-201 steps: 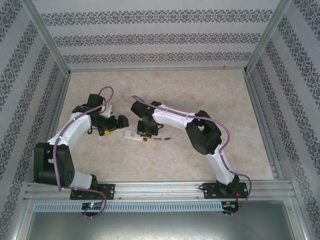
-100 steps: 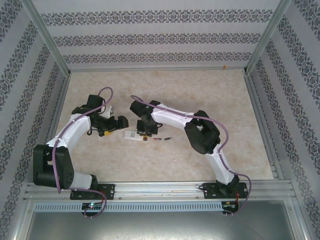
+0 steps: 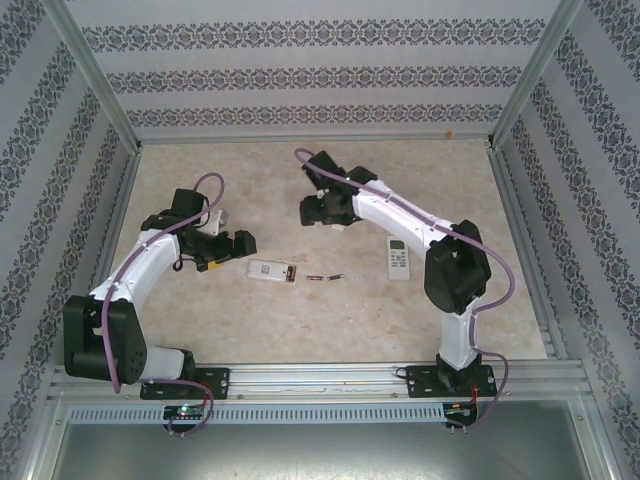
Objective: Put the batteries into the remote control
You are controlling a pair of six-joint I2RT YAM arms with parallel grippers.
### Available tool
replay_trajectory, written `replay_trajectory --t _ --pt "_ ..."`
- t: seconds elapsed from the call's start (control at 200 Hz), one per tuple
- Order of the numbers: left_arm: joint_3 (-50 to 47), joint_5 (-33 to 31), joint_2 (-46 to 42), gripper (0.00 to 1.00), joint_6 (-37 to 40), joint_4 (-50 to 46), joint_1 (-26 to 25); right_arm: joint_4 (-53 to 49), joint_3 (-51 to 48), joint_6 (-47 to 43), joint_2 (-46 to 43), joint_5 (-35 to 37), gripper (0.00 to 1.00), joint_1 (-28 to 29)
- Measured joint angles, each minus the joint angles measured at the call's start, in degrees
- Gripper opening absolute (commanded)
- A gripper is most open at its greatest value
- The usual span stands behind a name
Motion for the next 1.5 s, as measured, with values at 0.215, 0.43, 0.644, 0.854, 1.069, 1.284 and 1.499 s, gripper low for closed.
replay_trajectory --t 0.215,0.43,0.644,0.854,1.069,1.284,1.499 --pt "-0.20 0.02 -0.37 1.00 -1.05 0.46 0.00 -7.56 15.93 -10.62 13.11 4.70 0.72 -6.67" --pt "-0.20 0.02 -0.37 1.00 -1.01 0.42 0.00 -9.81 18.88 -28.83 19.61 3.54 0.73 -7.50" --pt "-0.20 0.04 -0.37 1.00 -1.33 0.48 0.00 -12.72 20.55 -45.53 22.08 -0.63 0.76 -7.74" --pt "-0.13 0.20 0.59 1.00 -1.51 0.46 0.00 -14.03 22.43 -49.55 26.47 -2.27 0.74 -8.37" --pt "-0.13 0.24 1.36 1.00 -2.36 0.52 0.00 -14.67 22.97 -51.10 27.47 -3.17 0.64 -8.46" --pt "-0.13 0.22 1.51 1.00 -2.60 0.55 0.00 -15.04 22.97 -52.54 27.45 -3.02 0.53 -8.17" --pt "-0.13 0.22 1.51 1.00 -2.75 0.55 0.00 -15.02 22.88 -53.51 27.19 -1.22 0.47 -7.04"
